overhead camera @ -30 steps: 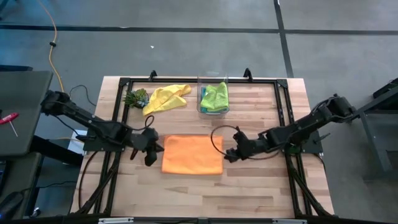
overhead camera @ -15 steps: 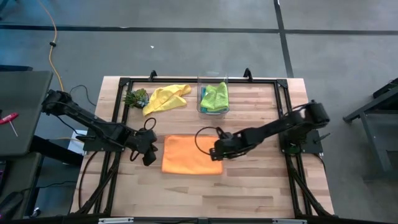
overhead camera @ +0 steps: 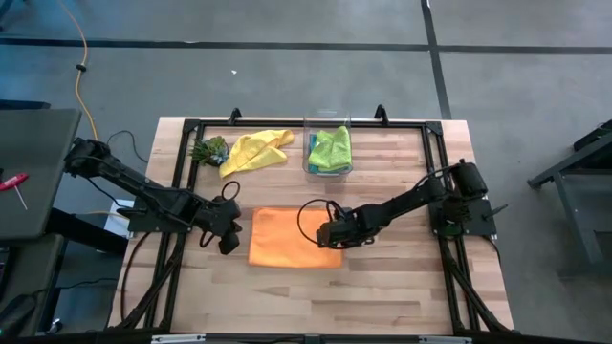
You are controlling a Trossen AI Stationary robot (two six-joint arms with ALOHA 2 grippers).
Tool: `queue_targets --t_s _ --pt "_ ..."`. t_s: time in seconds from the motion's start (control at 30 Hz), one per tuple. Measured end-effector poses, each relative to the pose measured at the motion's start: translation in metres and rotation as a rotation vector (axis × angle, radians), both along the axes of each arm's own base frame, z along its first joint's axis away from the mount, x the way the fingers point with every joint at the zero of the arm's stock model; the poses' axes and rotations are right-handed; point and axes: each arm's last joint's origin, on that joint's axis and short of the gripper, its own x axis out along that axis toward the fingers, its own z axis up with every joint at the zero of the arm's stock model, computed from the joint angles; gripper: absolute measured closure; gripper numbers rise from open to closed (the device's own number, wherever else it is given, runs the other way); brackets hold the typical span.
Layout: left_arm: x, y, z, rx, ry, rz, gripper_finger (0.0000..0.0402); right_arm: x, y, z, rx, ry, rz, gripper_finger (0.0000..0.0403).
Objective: Fold microfiber towels
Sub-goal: Fold the orange microfiber cloth
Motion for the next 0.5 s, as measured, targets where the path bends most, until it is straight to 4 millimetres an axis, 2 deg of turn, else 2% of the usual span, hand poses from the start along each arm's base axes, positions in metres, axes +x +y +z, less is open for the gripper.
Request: queue_targets --t_s 0.2,0.37,0.5 --pt "0.0 0.0 0.0 0.02 -0.001 -0.012 0.0402 0.003 0.0 -0.005 -0.026 -0.018 0.0 0.0217" --pt "0.0 0.0 0.0 0.016 -0.005 0.004 0.0402 0.002 0.0 -0.016 -0.047 0.032 0.004 0.0263" --pt "0.0 0.0 0.0 0.015 -0.008 0.008 0.0402 0.0 -0.001 -0.018 -0.079 0.064 0.029 0.0316"
